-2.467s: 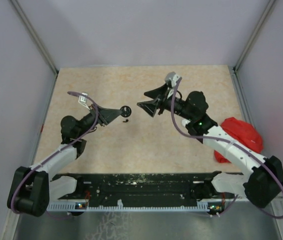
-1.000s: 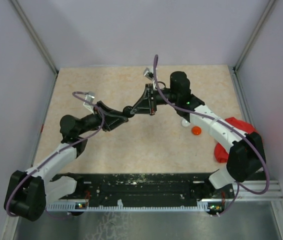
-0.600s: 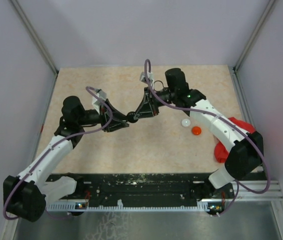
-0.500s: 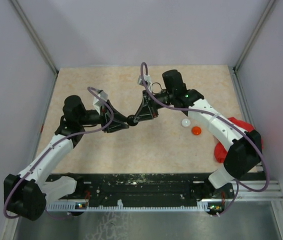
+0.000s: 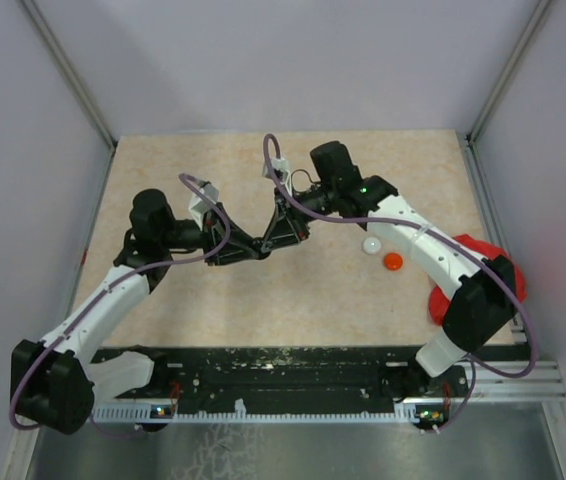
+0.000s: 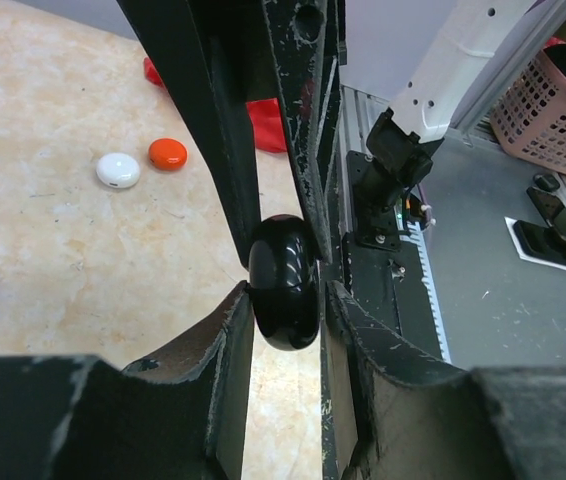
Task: Insert the wireless bluetooth earbuds into the charging case
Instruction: Pick up the charging case at the center of the board, then open the charging case.
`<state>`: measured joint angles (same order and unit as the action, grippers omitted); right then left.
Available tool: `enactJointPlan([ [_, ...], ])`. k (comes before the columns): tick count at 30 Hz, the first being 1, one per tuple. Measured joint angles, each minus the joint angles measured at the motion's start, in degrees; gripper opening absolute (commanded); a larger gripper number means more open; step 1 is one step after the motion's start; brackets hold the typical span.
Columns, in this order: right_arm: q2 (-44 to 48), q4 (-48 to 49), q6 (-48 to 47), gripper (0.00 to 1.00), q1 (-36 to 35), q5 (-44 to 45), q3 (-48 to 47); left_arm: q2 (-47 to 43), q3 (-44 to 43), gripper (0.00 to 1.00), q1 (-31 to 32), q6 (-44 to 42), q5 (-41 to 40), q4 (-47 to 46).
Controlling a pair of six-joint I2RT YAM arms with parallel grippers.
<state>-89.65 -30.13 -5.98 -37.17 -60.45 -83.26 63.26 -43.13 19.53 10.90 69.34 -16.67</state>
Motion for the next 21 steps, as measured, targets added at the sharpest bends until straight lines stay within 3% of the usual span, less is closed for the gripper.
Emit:
enactJointPlan([
  [11,-1.3,-5.3,-3.5,0.00,-1.4,2.7,-2.1,0.5,-2.2,0.31,0.3,-9.8,-0.1,13.7],
  [13,-1.4,-6.4,-4.3,0.00,-1.8,3.6,-2.9,0.5,-2.5,0.25,0.4,-11.1,0.0,15.0],
  [17,-1.6,-8.0,-5.6,0.00,-2.4,4.7,-3.9,0.5,-3.0,0.01,0.4,-12.5,0.0,16.6],
  [21,-1.6,-8.8,-6.3,0.13,-2.6,5.1,-4.0,0.5,-3.0,0.01,0.7,-13.9,0.0,17.5],
])
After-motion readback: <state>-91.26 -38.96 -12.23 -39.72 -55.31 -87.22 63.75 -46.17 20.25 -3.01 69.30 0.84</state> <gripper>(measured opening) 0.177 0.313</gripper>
